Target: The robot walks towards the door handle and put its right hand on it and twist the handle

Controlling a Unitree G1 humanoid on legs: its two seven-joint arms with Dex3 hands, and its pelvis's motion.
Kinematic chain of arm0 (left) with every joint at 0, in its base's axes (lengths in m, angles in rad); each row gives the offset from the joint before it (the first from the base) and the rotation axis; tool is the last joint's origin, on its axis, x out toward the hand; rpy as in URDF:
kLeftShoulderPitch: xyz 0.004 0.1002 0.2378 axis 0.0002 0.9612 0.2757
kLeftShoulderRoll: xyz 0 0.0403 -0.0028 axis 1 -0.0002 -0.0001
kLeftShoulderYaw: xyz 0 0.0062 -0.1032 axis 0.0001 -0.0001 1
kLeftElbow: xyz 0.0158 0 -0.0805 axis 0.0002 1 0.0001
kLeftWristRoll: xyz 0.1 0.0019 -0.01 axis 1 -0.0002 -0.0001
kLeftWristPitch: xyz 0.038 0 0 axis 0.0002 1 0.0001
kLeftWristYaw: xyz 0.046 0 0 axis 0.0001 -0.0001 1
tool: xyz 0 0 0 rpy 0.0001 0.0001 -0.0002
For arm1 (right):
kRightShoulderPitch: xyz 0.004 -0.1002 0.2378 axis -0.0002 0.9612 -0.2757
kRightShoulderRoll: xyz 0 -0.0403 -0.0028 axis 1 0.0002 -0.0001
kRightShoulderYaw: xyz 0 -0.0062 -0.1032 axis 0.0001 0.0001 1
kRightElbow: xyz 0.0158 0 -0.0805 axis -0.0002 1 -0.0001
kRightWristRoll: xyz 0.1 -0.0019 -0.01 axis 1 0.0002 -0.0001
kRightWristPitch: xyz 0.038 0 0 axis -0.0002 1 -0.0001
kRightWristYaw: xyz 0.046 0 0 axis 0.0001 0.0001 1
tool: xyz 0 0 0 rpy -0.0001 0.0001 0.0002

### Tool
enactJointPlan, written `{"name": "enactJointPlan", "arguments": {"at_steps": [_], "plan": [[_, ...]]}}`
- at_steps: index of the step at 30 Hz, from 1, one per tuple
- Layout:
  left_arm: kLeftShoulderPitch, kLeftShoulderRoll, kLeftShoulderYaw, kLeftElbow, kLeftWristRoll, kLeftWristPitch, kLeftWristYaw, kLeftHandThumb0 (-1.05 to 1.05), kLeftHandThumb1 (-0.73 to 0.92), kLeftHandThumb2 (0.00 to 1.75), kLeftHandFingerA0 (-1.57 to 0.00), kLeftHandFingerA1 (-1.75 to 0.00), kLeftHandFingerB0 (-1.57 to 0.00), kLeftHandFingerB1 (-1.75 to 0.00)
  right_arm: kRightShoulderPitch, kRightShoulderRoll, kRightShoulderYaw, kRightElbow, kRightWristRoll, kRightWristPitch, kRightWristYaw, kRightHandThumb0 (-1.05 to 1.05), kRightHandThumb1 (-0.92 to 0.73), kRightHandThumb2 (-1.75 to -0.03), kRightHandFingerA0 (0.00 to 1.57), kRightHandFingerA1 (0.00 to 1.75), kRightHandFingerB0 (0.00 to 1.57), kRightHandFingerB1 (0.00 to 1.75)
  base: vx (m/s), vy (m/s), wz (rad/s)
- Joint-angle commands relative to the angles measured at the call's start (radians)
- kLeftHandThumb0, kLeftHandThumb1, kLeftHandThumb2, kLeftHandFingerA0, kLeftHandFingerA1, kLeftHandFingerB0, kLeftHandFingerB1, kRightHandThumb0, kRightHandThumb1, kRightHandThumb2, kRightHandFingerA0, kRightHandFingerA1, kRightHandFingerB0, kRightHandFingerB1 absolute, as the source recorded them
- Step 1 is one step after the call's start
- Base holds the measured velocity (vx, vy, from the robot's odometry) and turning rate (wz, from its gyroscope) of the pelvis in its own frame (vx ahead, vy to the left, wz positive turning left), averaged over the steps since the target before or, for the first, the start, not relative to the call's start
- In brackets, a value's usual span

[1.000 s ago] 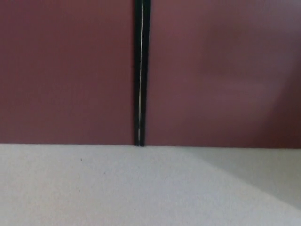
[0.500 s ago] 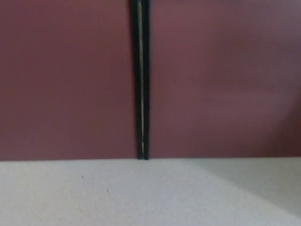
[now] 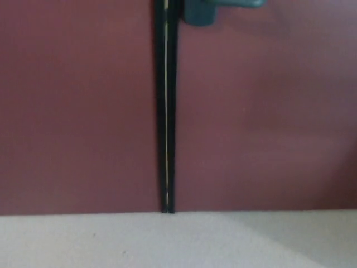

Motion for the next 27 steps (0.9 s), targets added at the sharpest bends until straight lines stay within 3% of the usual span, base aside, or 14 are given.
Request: {"name": "enactJointPlan", "arguments": {"at_steps": [1, 14, 22, 23, 27], "plan": [[0.000, -0.002, -0.007, -0.001, 0.014, 0.001, 0.006, -0.19, 0.45, 0.76, -0.69, -0.89, -0.28, -0.65, 0.002, -0.003, -0.004, 0.004, 0.007, 0.004, 0.004, -0.18, -0.64, -0.58, 0.67, 0.51, 0.56, 0.45, 0.08, 0.315, -0.09], [-0.022, -0.005, -0.023, 0.000, 0.021, 0.000, 0.016, -0.22, 0.45, 0.73, -0.64, -0.80, -0.31, -0.64, -0.049, -0.003, -0.001, 0.008, 0.005, 0.020, 0.005, -0.18, -0.64, -0.58, 0.67, 0.51, 0.55, 0.45, 0.07, 0.046, -0.01], [0.006, 0.003, -0.026, 0.003, 0.023, -0.002, 0.021, -0.24, 0.41, 0.80, -0.69, -0.85, -0.34, -0.65, -0.036, 0.005, 0.009, 0.011, -0.001, 0.028, -0.005, -0.18, -0.64, -0.58, 0.67, 0.51, 0.56, 0.45, 0.13, 0.031, 0.07], [0.016, 0.006, -0.032, 0.003, 0.030, -0.008, 0.023, -0.21, 0.45, 0.73, -0.68, -0.84, -0.34, -0.65, -0.024, 0.008, 0.005, 0.010, 0.005, 0.019, 0.000, -0.18, -0.64, -0.58, 0.67, 0.52, 0.56, 0.45, 0.18, -0.063, 0.03], [0.022, 0.007, -0.035, 0.002, 0.028, -0.011, 0.024, -0.22, 0.45, 0.73, -0.68, -0.84, -0.34, -0.66, -0.016, 0.007, 0.008, 0.006, 0.002, 0.012, 0.001, -0.18, -0.64, -0.58, 0.67, 0.52, 0.56, 0.45, 0.16, -0.196, 0.04]]}}
